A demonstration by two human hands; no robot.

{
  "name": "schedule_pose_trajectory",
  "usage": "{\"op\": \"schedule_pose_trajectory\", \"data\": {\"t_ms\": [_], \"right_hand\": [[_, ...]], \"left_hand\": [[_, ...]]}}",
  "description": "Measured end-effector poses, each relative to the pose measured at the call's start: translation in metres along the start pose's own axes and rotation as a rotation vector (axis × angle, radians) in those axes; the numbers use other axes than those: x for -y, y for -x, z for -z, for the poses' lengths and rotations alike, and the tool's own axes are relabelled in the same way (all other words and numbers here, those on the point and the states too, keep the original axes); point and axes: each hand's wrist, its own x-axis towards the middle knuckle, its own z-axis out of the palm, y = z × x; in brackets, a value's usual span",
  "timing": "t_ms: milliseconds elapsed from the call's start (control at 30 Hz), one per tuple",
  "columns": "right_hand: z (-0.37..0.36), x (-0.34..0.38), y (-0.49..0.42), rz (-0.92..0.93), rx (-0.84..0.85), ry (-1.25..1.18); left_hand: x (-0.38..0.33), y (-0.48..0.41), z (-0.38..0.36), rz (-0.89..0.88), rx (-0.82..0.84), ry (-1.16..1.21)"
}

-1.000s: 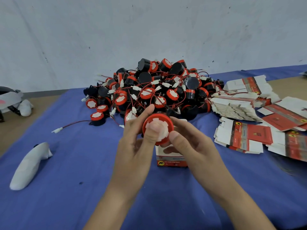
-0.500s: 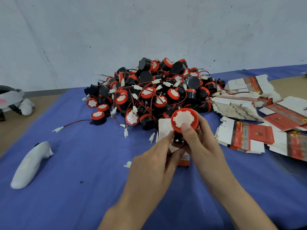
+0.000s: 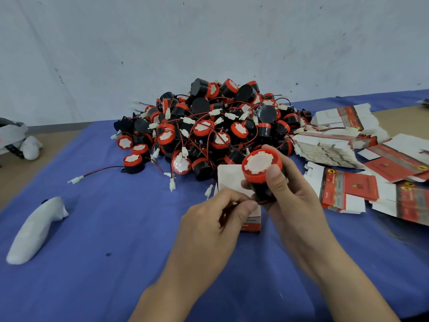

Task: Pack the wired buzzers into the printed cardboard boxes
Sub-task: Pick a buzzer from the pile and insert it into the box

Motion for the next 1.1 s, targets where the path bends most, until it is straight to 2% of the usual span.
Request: {"op": "schedule_pose_trajectory", "data": {"t_ms": [133, 267, 500, 667, 833, 1000, 1100], "right_hand": [[-0.004, -0.002, 0.002, -0.077, 0.039, -0.061], [-0.005, -0.004, 0.002, -0.137, 0.075, -0.007], [-0.003, 0.001, -0.004, -0.246, 0.068, 0.089], [0.004, 0.004, -0.008, -0.335, 0.121, 0.127], [0.015, 0.009, -0.009, -0.367, 0.294, 0.126], [0.025, 0.007, -0.009, -0.418, 0.329, 0.137], [0.025, 0.007, -0.010, -0.459, 0.335, 0.163]], "left_hand": [[0.004, -0.003, 0.002, 0.057, -0.009, 0.185], [0.004, -0.003, 0.002, 0.066, -0.027, 0.244], [0.005, 0.001, 0.003, -0.051, 0.048, 0.027], [0.005, 0.000, 0.006, -0.122, 0.023, -0.117], [0.004, 0.001, 0.008, -0.134, 0.057, -0.010], [-0.001, 0.006, 0.004, -0.160, 0.093, 0.038], [0.002, 0.005, 0.004, -0.109, 0.067, 0.060]]}}
